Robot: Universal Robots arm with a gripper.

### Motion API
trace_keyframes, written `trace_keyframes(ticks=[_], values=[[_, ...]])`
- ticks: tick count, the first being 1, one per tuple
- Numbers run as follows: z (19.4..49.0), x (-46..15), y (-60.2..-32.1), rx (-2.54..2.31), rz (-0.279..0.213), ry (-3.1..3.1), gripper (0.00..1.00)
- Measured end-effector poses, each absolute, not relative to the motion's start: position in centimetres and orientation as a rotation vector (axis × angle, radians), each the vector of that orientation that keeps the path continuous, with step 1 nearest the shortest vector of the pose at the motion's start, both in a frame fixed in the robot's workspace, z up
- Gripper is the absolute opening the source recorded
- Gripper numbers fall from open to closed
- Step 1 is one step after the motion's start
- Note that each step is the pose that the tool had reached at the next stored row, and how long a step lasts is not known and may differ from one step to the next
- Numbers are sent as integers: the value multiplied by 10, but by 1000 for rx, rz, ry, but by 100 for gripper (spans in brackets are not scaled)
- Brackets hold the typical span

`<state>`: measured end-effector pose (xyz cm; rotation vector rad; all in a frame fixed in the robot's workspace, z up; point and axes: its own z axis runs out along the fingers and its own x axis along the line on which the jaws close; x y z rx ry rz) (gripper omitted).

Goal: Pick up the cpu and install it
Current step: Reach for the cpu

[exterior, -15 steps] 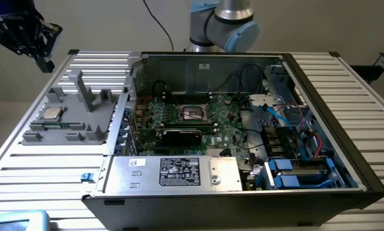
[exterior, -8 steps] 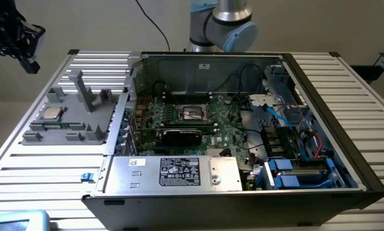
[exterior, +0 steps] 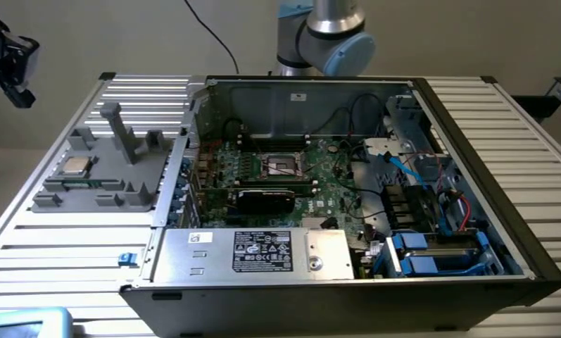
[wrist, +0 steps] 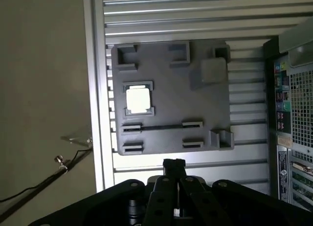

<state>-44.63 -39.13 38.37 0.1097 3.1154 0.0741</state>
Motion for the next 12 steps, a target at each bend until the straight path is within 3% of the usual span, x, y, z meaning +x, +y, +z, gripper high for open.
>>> trace_keyframes(ticks=[12], values=[[383,-464,-360,96,59,3116,11]])
